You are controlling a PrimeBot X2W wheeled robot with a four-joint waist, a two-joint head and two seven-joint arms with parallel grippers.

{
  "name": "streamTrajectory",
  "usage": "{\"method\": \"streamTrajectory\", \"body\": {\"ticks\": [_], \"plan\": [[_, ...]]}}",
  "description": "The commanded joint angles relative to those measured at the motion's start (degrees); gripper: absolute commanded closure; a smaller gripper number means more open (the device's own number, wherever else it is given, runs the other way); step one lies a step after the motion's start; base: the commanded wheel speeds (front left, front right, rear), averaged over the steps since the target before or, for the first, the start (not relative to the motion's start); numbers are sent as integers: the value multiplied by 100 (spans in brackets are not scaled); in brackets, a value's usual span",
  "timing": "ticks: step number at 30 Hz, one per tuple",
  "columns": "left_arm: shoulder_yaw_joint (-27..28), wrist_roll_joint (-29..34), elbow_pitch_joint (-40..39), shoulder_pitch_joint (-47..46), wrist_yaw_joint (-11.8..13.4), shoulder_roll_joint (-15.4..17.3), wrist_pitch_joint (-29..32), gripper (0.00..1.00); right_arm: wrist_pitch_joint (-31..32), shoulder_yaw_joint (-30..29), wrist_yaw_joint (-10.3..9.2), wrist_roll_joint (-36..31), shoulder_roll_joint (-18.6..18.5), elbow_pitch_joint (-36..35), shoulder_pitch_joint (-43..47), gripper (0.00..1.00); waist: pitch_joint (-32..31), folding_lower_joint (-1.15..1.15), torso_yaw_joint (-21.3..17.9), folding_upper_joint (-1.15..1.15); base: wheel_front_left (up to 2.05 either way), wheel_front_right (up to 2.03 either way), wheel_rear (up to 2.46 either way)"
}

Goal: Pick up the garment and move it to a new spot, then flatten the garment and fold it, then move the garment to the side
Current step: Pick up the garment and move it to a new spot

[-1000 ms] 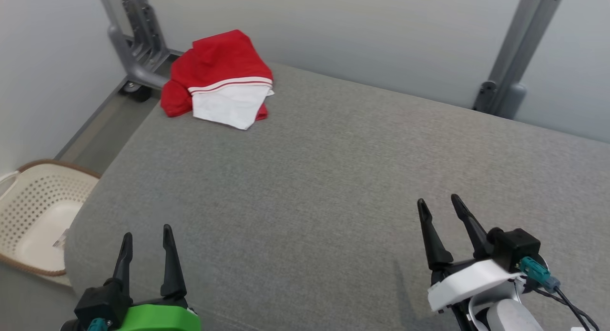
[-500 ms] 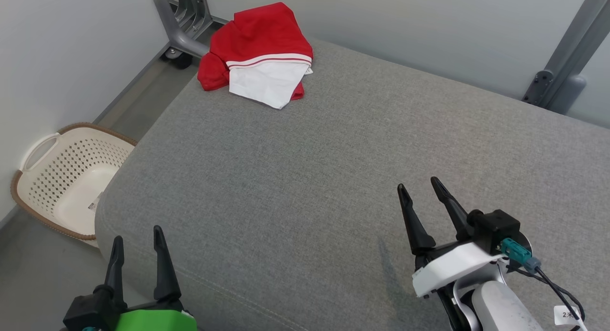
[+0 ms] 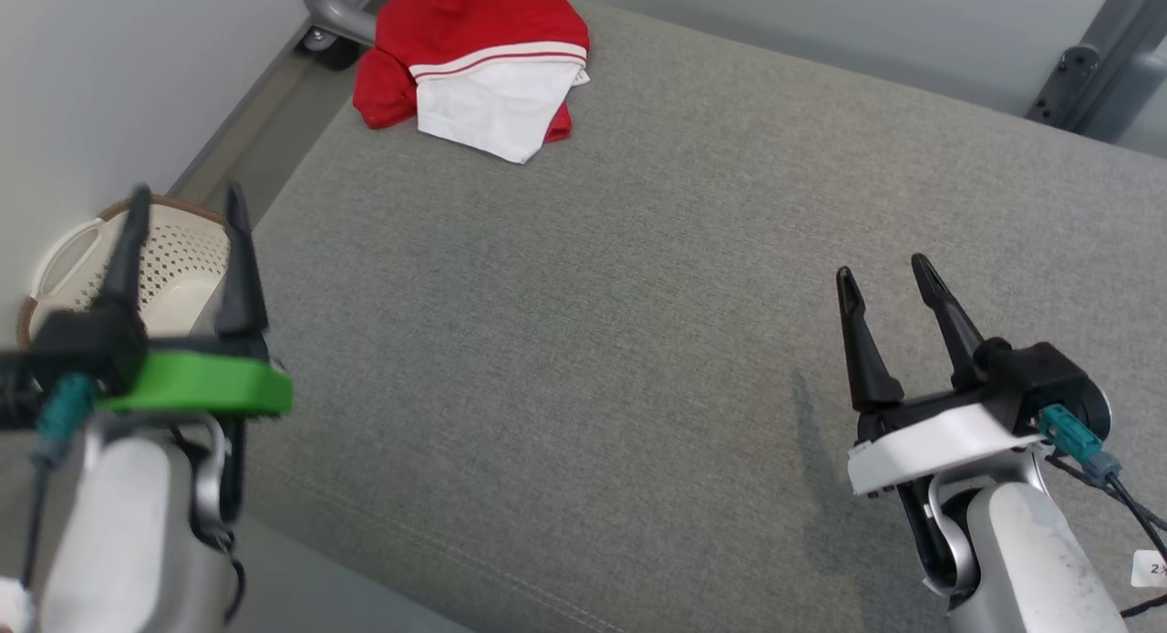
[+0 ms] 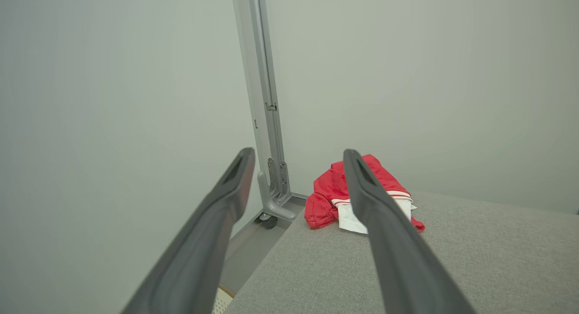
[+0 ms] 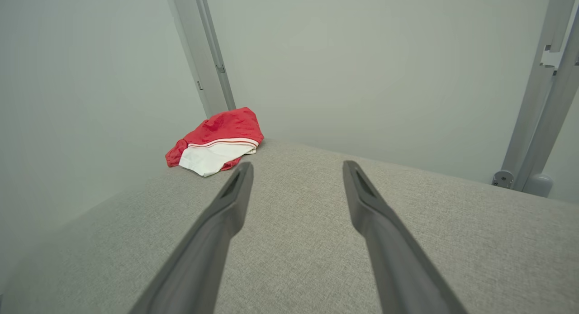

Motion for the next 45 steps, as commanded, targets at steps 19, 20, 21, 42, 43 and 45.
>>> {"method": "streamTrajectory", "body": {"ticks": [19, 20, 21, 42, 43, 45], "plan": [[497, -588, 3207, -4214, -437, 1073, 1821, 0, 691, -344, 0, -738, -56, -1947, -506, 0, 2464, 0, -2161, 0, 0, 0, 0], [446, -586, 3359, -4271, -473, 1067, 1905, 0, 716, -354, 0, -747, -66, -2050, -489, 0, 2547, 0, -2193, 0, 0, 0, 0], [389, -606, 3500, -4330, -522, 1064, 1987, 0, 751, -356, 0, -767, -69, -2154, -474, 0, 2633, 0, -2224, 0, 0, 0, 0], [-483, -1015, 4821, -4941, -740, 1286, 2954, 100, 887, -435, 0, -889, -96, -2954, -519, 0, 3024, 0, -2361, 0, 0, 0, 0], [-498, -1037, 4844, -4960, -732, 1330, 2968, 100, 880, -435, 0, -882, -94, -2935, -518, 0, 3009, 0, -2369, 0, 0, 0, 0], [-547, -1019, 4877, -4997, -733, 1398, 2984, 100, 852, -449, 0, -864, -86, -2894, -514, 0, 2960, 0, -2378, 0, 0, 0, 0]]}}
